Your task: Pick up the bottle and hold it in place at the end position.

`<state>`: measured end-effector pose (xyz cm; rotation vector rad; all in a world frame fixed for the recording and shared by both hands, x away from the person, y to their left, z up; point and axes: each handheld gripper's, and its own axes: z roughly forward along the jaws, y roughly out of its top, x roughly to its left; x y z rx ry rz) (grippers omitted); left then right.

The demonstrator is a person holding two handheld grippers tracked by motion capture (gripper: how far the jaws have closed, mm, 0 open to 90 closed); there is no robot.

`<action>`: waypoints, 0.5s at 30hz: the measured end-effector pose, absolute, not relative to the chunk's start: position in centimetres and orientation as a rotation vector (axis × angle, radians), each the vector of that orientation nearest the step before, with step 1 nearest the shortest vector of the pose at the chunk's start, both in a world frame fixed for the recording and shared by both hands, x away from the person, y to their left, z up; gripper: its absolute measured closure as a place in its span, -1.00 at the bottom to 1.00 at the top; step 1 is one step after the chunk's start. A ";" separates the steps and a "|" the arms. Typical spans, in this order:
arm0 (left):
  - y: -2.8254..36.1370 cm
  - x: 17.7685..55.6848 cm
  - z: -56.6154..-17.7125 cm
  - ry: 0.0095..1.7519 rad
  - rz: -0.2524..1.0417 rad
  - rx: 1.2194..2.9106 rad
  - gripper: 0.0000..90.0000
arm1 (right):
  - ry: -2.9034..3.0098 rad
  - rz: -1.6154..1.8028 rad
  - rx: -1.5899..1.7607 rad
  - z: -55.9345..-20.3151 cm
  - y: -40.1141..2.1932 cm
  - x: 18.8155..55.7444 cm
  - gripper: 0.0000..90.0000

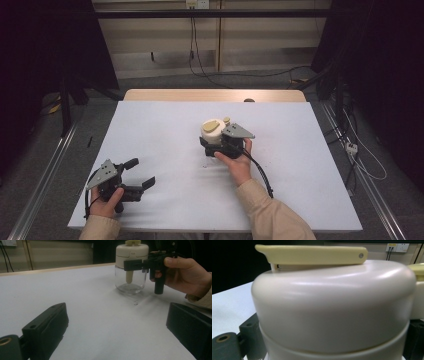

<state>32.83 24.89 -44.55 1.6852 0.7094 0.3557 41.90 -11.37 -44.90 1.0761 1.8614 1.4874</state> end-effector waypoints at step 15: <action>25.1 32.7 -44.6 0.716 0.357 1.682 -0.92 | 1.885 1.481 1.060 -45.0 -10.5 42.4 -0.85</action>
